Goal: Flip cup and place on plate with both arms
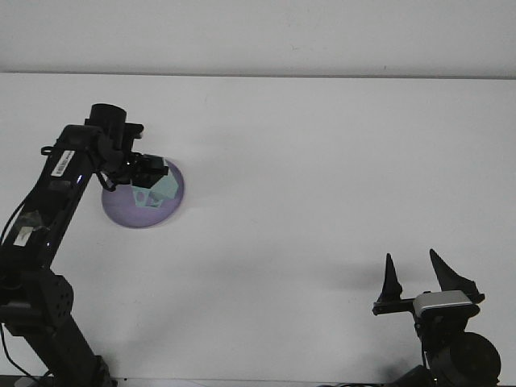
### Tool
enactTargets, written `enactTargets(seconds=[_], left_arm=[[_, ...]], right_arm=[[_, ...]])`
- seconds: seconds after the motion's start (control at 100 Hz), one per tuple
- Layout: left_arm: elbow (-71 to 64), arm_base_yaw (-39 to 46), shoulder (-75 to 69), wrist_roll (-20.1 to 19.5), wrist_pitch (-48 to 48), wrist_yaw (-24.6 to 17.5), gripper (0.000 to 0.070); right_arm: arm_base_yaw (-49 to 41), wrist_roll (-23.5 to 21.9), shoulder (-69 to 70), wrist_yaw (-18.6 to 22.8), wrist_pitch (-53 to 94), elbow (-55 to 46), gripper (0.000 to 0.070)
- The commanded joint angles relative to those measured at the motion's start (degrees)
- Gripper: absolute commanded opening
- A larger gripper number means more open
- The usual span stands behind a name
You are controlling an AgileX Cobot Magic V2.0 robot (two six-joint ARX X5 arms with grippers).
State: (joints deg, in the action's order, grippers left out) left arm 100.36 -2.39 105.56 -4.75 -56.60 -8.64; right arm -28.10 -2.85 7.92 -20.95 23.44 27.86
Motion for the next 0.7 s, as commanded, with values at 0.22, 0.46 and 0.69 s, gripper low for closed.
enactTargets(seconds=[0.22,0.46,0.69], left_arm=[[1.4,4.2,4.0,-2.8,3.1,4.4,0.0012],[1.4,4.3,7.8,-3.8,5.7,4.7,0.0012],[1.4,4.3,10.3,-3.8,6.0,4.7,0.0012]], right_arm=[[-0.3,-0.6,0.4,0.1,-0.5,0.2,0.0522],[-0.3,-0.6,0.4,0.1,-0.4,0.2,0.0522],[-0.3,-0.6,0.4,0.1,-0.3,0.2,0.0522]])
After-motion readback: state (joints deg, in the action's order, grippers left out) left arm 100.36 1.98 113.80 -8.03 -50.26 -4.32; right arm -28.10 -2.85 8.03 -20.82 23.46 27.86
